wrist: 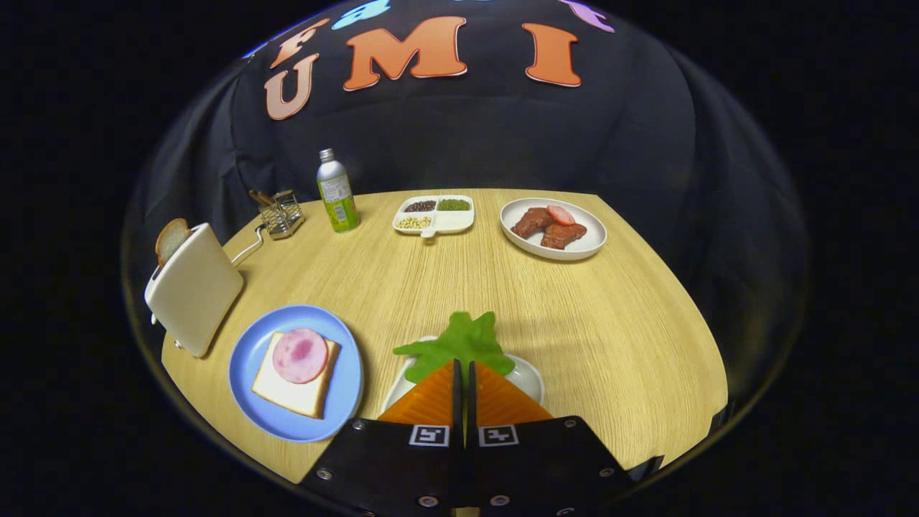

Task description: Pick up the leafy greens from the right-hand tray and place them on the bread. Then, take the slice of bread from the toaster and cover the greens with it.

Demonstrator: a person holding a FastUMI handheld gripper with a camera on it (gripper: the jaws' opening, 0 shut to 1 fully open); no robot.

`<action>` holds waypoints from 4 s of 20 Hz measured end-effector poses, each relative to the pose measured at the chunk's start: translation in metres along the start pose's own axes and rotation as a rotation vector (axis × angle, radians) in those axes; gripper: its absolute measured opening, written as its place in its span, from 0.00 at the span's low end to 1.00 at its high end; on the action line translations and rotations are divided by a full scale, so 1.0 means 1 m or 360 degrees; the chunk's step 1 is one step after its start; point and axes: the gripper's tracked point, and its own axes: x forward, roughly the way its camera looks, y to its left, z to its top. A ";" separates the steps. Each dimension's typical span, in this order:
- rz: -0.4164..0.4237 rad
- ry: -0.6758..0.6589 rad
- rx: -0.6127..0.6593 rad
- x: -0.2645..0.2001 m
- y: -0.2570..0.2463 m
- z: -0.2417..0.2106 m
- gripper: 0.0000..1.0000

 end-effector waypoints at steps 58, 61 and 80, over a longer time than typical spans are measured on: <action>0.0145 -0.0421 -0.0157 -0.081 0.375 0.146 0.97; 0.0184 -0.0377 -0.0164 -0.069 0.401 0.140 0.98; 0.0183 -0.0201 -0.0188 -0.025 0.449 0.114 0.06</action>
